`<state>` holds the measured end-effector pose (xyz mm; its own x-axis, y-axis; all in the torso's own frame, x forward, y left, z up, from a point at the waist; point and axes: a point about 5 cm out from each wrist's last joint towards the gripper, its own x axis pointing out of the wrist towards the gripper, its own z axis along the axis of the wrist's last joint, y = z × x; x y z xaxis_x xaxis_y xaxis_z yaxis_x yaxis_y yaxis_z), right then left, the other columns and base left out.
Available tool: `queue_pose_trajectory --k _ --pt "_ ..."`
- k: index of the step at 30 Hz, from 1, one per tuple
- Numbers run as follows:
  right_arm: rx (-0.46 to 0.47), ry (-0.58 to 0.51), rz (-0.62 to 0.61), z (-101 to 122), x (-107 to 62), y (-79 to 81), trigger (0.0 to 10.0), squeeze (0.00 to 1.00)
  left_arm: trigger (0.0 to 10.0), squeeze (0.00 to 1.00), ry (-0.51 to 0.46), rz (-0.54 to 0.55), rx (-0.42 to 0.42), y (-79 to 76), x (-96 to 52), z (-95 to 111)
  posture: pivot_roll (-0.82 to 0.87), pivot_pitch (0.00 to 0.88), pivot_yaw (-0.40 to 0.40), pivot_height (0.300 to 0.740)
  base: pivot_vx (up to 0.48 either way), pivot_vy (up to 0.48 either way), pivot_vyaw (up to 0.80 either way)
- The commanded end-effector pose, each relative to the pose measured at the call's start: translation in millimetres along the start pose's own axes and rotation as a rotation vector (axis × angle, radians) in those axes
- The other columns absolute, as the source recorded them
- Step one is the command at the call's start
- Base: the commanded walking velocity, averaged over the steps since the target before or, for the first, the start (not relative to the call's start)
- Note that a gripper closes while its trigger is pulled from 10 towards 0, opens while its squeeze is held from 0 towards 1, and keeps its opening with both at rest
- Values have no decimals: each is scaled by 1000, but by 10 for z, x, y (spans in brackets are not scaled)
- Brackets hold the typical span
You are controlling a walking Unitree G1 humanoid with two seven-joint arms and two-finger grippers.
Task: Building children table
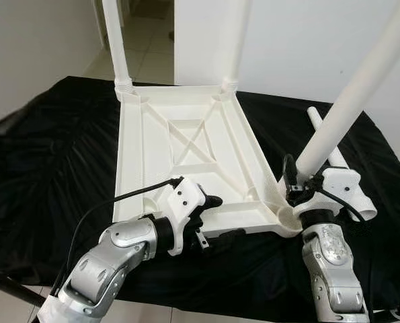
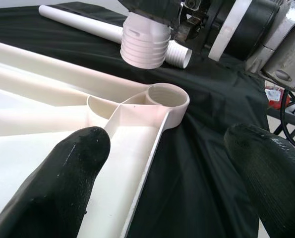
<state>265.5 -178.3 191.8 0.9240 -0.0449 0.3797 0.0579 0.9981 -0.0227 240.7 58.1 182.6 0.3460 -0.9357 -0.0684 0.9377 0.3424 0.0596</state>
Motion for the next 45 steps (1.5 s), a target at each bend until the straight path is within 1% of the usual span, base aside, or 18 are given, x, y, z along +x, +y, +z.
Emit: queue_pose_trajectory --k 1,8,9,10,11,13,15,16,17,19,21,24,31,41,42,43,44,45 --pt "12 10 8 -10 -2 9 10000 0 10000 0 2 34 12 12 30 0 -1 61 -40 740 0 0 0" --pt "12 59 96 -35 50 22 10000 0 10000 0 -32 64 15 60 130 74 5 49 -43 740 0 0 0" --pt "1 83 170 -57 78 33 10000 0 10000 0 -52 77 23 87 184 126 5 49 -43 740 0 0 0" --pt "1 83 170 -57 78 33 10000 0 10000 0 -52 77 23 87 184 126 5 49 -43 740 0 0 0" --pt "-14 113 310 -65 151 17 10000 0 10000 0 -88 116 34 189 289 242 7 40 -41 740 0 0 0" --pt "-14 113 310 -65 151 17 10000 0 10000 0 -88 116 34 189 289 242 7 40 -41 740 0 0 0" --pt "-17 126 408 -53 162 23 10000 0 10000 0 -113 125 24 242 344 327 7 40 -41 740 0 0 0" --pt "-17 126 408 -53 162 23 10000 0 10000 0 -113 125 24 242 344 327 7 40 -41 740 0 0 0" --pt "-16 132 480 -47 144 63 10000 0 10000 0 -135 120 11 271 375 393 6 38 -37 740 0 0 0" --pt "-13 142 545 -49 124 102 10000 0 10000 0 -155 115 6 297 402 458 2 35 -34 740 0 0 0" --pt "-13 142 545 -49 124 102 10000 0 10000 0 -155 115 6 297 402 458 2 35 -34 740 0 0 0" --pt "-17 180 725 -65 64 221 10000 0 10000 0 -255 -1 -23 254 465 746 -3 30 -28 740 0 0 0" --pt "-22 234 868 -119 -11 285 10000 0 10000 0 -316 -128 -57 174 490 918 -2 23 -21 740 0 0 0" --pt "-27 246 920 -145 -44 321 10000 0 10000 0 -310 -143 -80 227 530 983 -2 24 -15 740 0 0 0" --pt "-28 245 917 -143 -38 314 10000 0 6902 0 -300 -138 -88 244 534 982 -6 27 -11 740 0 0 0" --pt "-28 245 917 -143 -38 314 10000 0 6902 0 -300 -138 -88 244 534 982 -6 27 -11 740 0 0 0" --pt "-27 245 916 -141 -34 307 10000 0 0 0 -294 -134 -97 257 535 981 -6 27 -11 740 0 0 0" --pt "-27 244 915 -139 -31 300 10000 0 0 0 -286 -129 -108 268 536 974 -7 27 -10 740 0 0 0"
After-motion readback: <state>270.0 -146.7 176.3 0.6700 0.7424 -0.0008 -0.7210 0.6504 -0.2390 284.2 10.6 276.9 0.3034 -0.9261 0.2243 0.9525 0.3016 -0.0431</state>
